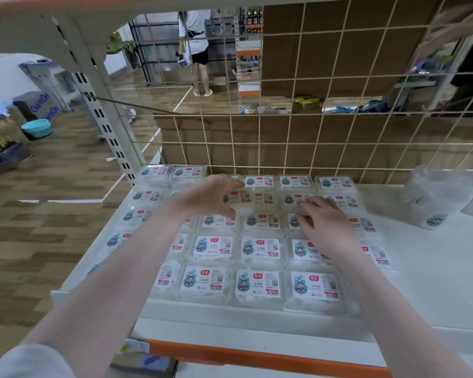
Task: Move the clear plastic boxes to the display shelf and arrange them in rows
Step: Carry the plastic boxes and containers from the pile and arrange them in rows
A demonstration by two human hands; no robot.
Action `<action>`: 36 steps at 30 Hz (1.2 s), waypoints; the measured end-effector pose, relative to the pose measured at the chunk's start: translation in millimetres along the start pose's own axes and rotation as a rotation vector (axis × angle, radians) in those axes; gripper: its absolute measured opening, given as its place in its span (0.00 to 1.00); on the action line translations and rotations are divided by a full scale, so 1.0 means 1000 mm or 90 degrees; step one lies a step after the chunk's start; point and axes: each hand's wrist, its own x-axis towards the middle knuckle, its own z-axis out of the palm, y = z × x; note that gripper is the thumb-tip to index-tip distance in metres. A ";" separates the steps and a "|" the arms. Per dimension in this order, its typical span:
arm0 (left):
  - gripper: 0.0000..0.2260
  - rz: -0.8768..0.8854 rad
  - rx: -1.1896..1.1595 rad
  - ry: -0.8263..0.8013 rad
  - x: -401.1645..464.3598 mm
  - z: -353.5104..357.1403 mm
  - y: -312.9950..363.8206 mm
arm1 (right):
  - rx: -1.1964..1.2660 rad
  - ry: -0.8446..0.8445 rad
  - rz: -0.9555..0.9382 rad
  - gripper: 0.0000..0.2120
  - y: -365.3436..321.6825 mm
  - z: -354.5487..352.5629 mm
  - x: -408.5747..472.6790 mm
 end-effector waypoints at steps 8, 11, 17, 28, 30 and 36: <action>0.31 -0.016 0.069 -0.022 0.044 -0.021 -0.003 | 0.013 0.014 0.000 0.18 0.002 0.002 0.000; 0.32 -0.040 0.065 -0.045 0.056 -0.026 -0.005 | 0.012 0.009 0.004 0.17 0.002 0.002 0.002; 0.33 -0.058 0.092 -0.058 0.074 -0.029 -0.016 | 0.010 0.031 -0.007 0.17 0.003 0.003 0.001; 0.32 -0.074 0.043 -0.044 0.078 -0.016 -0.048 | 0.016 0.032 -0.008 0.16 0.002 0.003 0.001; 0.32 -0.072 0.039 -0.042 0.079 -0.015 -0.051 | 0.015 0.030 -0.007 0.16 0.001 0.002 0.001; 0.32 -0.080 0.044 -0.043 0.079 -0.014 -0.062 | 0.011 0.023 -0.009 0.17 0.001 0.000 -0.001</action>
